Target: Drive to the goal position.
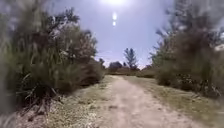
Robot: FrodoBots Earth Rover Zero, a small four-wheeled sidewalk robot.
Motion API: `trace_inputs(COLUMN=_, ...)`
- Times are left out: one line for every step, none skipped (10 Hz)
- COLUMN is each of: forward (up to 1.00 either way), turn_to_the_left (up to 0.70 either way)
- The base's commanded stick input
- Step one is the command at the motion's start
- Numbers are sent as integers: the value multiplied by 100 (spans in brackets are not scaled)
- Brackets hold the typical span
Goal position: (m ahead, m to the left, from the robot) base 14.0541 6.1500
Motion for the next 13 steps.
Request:
trace_inputs(forward=70, turn_to_the_left=-34)
trace_inputs(forward=70, turn_to_the_left=-27)
trace_inputs(forward=70, turn_to_the_left=-12)
trace_inputs(forward=70, turn_to_the_left=0)
trace_inputs(forward=70, turn_to_the_left=0)
trace_inputs(forward=70, turn_to_the_left=0)
trace_inputs(forward=70, turn_to_the_left=0)
trace_inputs(forward=70, turn_to_the_left=0)
trace_inputs(forward=70, turn_to_the_left=0)
trace_inputs(forward=70, turn_to_the_left=0)
trace_inputs(forward=70, turn_to_the_left=0)
trace_inputs(forward=70, turn_to_the_left=0)
trace_inputs(forward=70, turn_to_the_left=0)
